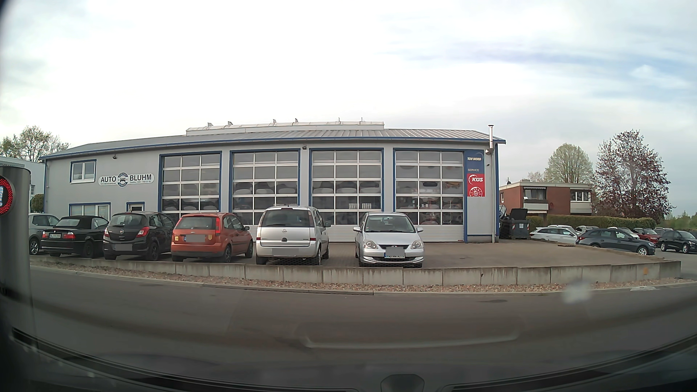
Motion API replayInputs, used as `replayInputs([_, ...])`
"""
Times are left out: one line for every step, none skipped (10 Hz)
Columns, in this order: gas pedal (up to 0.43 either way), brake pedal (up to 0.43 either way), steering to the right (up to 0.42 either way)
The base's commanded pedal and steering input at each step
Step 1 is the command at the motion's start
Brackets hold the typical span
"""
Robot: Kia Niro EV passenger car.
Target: Follow the waypoints while adhering to traffic rules and regulations
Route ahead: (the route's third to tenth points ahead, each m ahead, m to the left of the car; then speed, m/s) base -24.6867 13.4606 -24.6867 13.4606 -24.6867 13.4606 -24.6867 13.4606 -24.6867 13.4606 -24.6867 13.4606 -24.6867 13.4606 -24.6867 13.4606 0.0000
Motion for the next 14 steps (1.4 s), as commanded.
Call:
replayInputs([0.000,0.220,-0.001])
replayInputs([0.000,0.262,-0.001])
replayInputs([0.000,0.268,-0.001])
replayInputs([0.000,0.274,-0.001])
replayInputs([0.000,0.274,-0.001])
replayInputs([0.000,0.244,-0.001])
replayInputs([0.000,0.000,-0.001])
replayInputs([0.000,0.000,-0.001])
replayInputs([0.000,0.000,-0.001])
replayInputs([0.067,0.000,-0.001])
replayInputs([0.138,0.000,-0.001])
replayInputs([0.098,0.000,-0.001])
replayInputs([0.000,0.000,-0.001])
replayInputs([0.000,0.000,0.000])
